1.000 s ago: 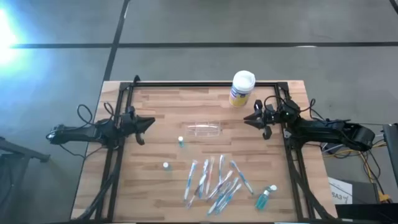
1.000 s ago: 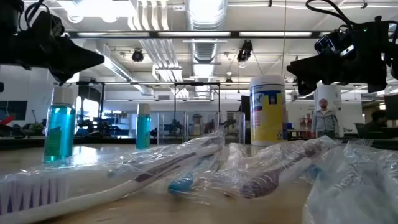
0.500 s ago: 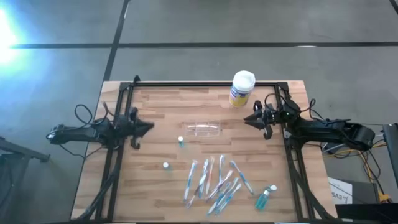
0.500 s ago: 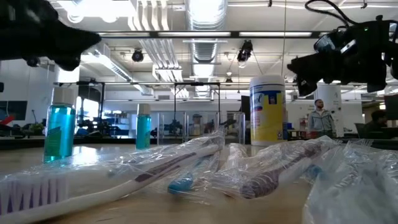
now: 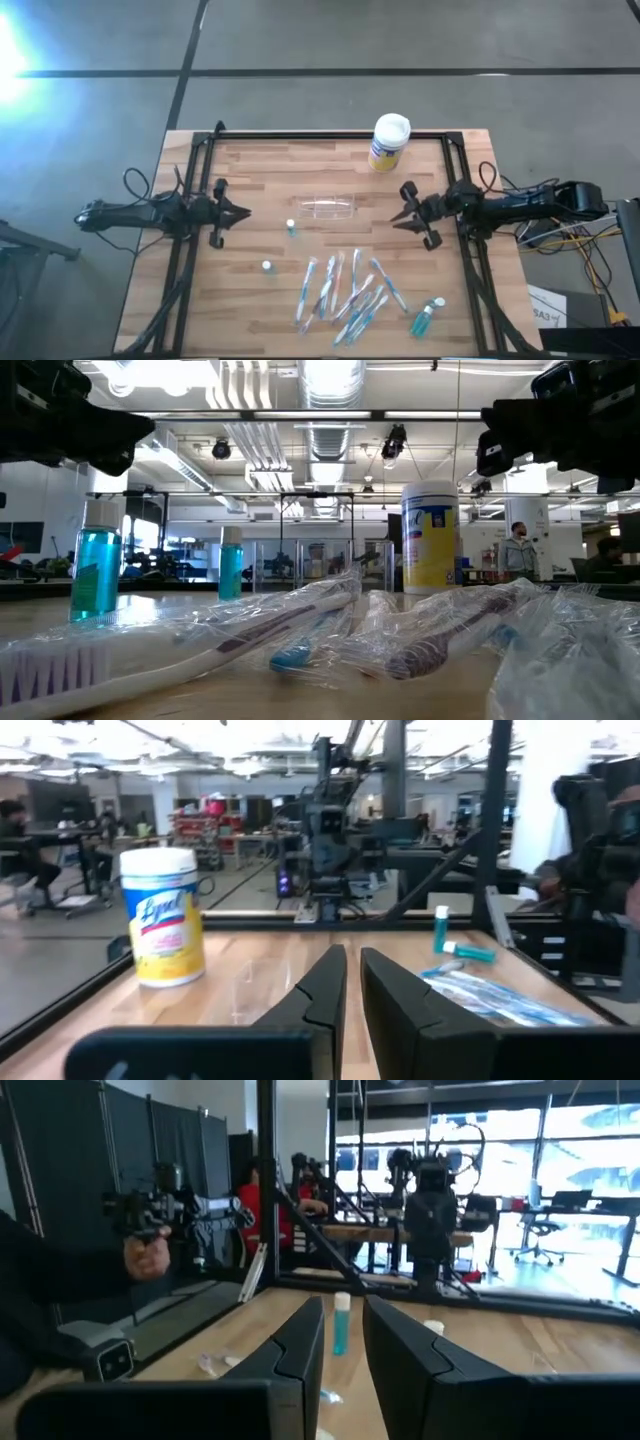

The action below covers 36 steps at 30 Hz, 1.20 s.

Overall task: Pick & Place toothbrushing station
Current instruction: Put the blue mouthwash into the transparent organizer

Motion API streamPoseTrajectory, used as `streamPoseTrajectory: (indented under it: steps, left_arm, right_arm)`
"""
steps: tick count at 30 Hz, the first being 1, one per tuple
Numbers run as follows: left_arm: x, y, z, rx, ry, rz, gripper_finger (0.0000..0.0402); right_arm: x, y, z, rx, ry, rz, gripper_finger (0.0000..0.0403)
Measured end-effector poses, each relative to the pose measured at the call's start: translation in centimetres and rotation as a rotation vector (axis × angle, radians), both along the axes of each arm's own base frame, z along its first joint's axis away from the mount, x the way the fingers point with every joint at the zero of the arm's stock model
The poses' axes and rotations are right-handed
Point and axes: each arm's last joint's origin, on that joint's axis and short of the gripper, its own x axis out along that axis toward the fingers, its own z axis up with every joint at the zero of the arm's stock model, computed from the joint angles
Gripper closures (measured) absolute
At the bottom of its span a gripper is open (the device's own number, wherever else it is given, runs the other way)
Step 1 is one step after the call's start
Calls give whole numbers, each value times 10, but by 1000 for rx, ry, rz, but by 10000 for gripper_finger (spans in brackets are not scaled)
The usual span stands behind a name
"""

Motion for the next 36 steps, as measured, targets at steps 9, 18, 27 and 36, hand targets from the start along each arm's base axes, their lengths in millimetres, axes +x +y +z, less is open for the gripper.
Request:
streamPoseTrajectory:
  steps: [9, 18, 27, 36]
  left_arm:
    - [0, 1, -1, -19, 7, 27, 362]
    - [-1, 1, 9, -86, -102, 32, 362]
    - [-2, 2, 14, -204, -155, 17, 362]
    - [-3, 2, 24, -128, -166, 60, 363]
  right_arm:
    - [-14, -12, 8, 37, 3, 10, 335]
    - [-21, -17, 3, 27, 75, -56, 335]
    - [-21, -17, 2, 165, 128, -38, 335]
    - [-20, -17, 1, 95, 106, -68, 335]
